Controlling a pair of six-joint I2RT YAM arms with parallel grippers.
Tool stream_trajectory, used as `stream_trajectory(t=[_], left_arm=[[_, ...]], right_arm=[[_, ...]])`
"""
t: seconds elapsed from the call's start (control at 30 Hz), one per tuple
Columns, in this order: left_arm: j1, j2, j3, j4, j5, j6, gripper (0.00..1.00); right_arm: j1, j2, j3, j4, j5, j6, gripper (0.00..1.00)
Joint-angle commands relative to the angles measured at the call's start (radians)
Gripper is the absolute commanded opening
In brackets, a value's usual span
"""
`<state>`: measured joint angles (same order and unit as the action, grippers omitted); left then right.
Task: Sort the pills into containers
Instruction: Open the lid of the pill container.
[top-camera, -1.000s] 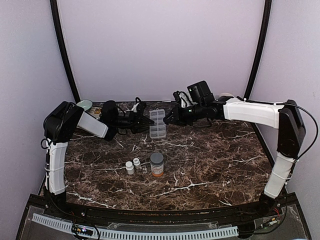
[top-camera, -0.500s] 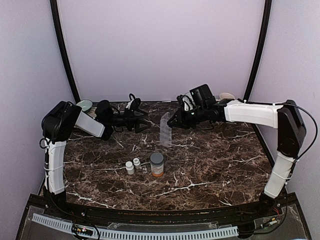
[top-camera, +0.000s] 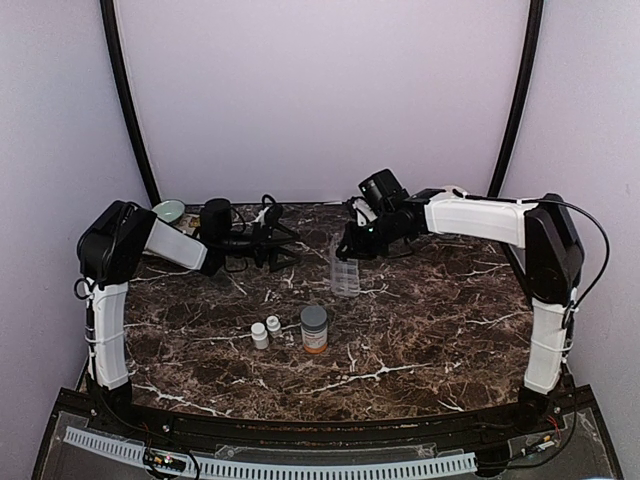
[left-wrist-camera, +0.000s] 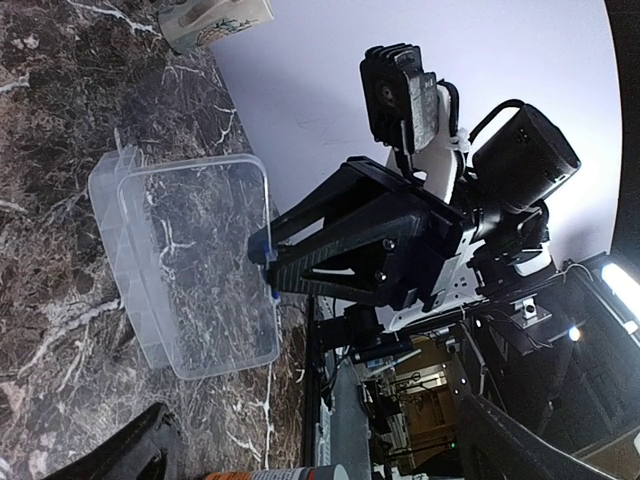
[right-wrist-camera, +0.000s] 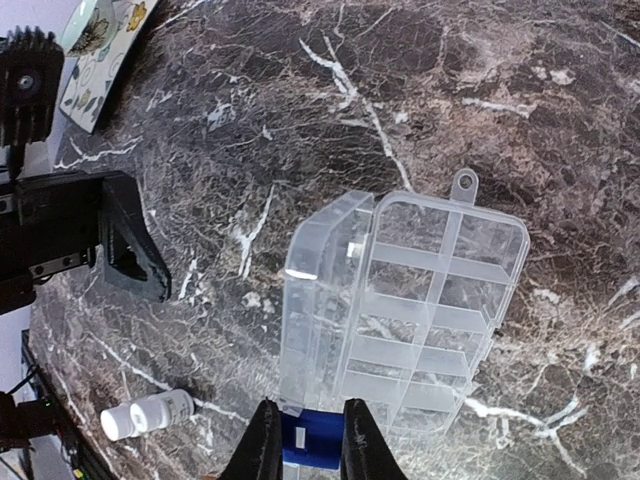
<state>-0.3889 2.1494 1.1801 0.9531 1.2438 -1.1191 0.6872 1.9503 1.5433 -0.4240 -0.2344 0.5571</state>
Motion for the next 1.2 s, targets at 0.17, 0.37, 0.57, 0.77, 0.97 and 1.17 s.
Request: stream_trajectory(t=[0.17,0.37,0.57,0.77,0.97,1.17], left_arm=[[-0.001,-0.083,0.036,-0.245,-0.05,0.203,0.99],[-0.001,-0.083,0.035,-0.255,-0.059,0.213,0.99],[-0.001,-0.082,0.036,-0.252,-0.057,0.212,0.99],[-0.001,-0.083,0.033,-0.23,-0.053,0.196,0.99],[-0.002,-0.085,0.036,-0.225,-0.051,0.189,0.99],[-0.004,-0.083,0.038,-0.222,-0.05,0.186,0.99]], right_arm=[[0.06,0.15,0.226,-0.204,0.168,-0.08,0.06],[0.064,0.188,0.25,-0.204,0.176,-0.052,0.15],[0.064,0.211,0.288,-0.202,0.156,-0.035,0.23],[0.06,0.204,0.293,-0.197,0.152,-0.032,0.26],[0.053,0.195,0.288,-0.187,0.137,-0.02,0.28],[0.051,0.178,0.279,-0.16,0.113,-0.017,0.34]])
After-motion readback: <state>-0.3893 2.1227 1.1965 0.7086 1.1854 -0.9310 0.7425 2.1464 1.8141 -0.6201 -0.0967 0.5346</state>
